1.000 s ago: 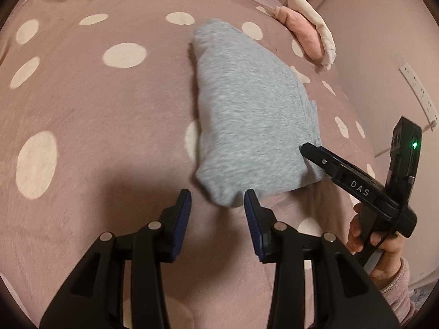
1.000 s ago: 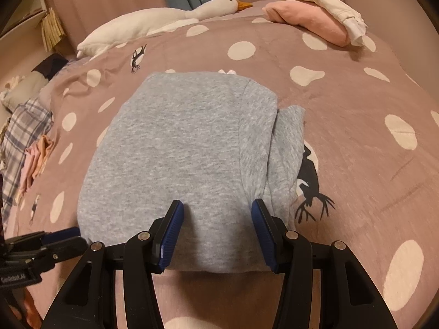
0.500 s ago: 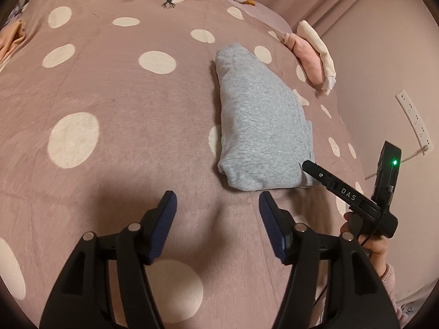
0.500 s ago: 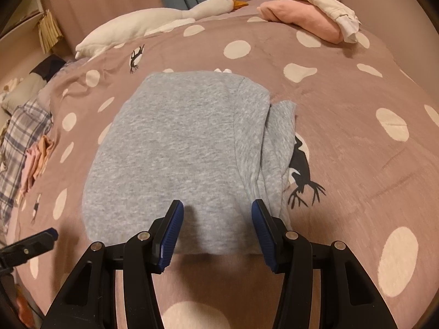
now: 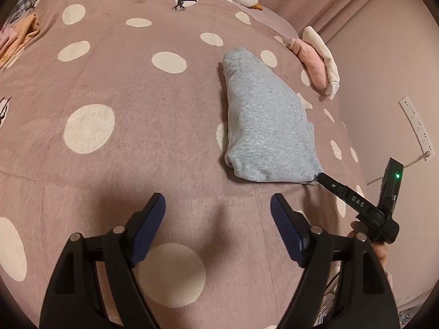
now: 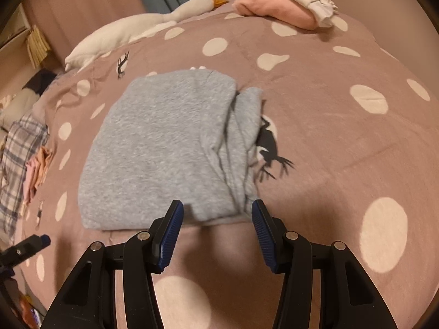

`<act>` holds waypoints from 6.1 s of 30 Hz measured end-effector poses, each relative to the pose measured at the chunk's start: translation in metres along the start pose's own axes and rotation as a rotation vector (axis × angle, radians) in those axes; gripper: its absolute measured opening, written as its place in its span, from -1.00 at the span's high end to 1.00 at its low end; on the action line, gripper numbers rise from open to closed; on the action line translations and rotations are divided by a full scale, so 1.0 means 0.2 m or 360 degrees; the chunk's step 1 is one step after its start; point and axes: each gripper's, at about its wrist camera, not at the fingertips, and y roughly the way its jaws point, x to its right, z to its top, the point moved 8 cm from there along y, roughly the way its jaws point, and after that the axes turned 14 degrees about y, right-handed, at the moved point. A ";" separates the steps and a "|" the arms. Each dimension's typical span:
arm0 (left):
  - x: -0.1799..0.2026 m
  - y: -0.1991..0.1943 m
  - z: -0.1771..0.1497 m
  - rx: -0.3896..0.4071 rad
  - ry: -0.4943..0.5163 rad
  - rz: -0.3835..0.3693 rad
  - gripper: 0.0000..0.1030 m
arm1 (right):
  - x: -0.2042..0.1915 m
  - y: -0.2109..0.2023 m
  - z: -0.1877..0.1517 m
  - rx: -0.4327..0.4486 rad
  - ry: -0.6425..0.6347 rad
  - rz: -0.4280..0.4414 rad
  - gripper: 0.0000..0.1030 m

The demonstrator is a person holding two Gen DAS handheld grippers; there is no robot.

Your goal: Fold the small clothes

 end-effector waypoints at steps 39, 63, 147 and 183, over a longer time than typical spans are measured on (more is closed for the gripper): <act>0.16 0.07 0.16 0.0025 0.0170 0.0024 -0.99 | 0.06 -0.16 -0.05 -0.0032 0.0155 0.0251 -0.50; 0.20 0.36 0.29 -0.0158 -0.0020 -0.0535 -0.99 | 0.12 -0.08 0.03 -0.0024 0.0332 0.0527 -0.64; 0.23 0.69 0.35 -0.0216 0.0184 -0.0110 -0.23 | -0.25 0.16 0.31 0.0158 -0.0145 0.0357 0.44; 0.16 0.34 0.26 -0.0057 0.0225 -0.0043 -0.20 | -0.49 -0.10 0.13 0.0259 -0.0342 0.0451 0.45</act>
